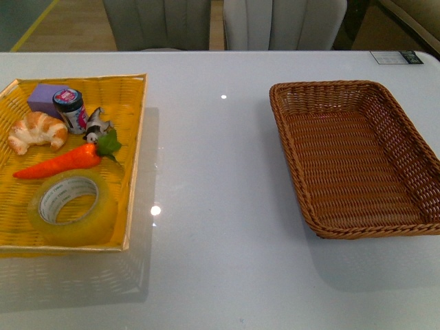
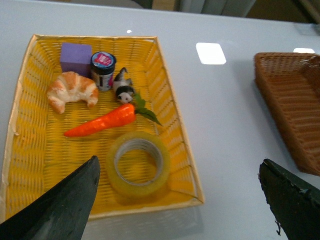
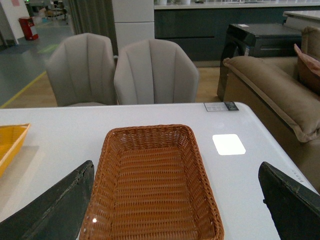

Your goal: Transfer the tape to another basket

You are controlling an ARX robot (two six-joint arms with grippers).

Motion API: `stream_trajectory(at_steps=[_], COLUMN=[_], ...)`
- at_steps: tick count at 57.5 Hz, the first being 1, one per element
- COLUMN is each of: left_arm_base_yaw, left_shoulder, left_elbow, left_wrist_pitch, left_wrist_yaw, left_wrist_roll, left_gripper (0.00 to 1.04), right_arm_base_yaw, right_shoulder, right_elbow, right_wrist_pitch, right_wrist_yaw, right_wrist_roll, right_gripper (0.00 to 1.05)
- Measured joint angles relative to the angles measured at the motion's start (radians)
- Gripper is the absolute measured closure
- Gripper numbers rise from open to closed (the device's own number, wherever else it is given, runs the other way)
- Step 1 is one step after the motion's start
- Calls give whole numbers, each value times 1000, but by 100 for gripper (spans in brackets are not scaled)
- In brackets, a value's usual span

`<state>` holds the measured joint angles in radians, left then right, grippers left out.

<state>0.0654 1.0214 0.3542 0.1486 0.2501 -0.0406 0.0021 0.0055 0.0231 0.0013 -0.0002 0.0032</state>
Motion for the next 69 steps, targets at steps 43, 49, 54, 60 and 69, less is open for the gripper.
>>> stream_trajectory(at_steps=[43, 49, 54, 60, 69], left_arm_base_yaw=[-16, -14, -14, -15, -20], left_shoulder=[1088, 1140, 1170, 1193, 1207], left_elbow=[349, 377, 400, 420, 433], left_wrist_pitch=[324, 324, 324, 324, 323], left_wrist_yaw=[-168, -177, -194, -222, -227], left_wrist_roll=[124, 137, 147, 157, 156], left_gripper=[9, 9, 9, 24, 49], right_arm_base_yaw=[0, 0, 0, 0, 0], right_shoulder=[0, 0, 0, 0, 0], right_elbow=[0, 0, 0, 0, 0], right_wrist_pitch=[0, 0, 0, 0, 0], right_wrist_yaw=[0, 0, 0, 0, 0], right_wrist_roll=[0, 0, 0, 0, 0], right_gripper=[9, 9, 9, 9, 9])
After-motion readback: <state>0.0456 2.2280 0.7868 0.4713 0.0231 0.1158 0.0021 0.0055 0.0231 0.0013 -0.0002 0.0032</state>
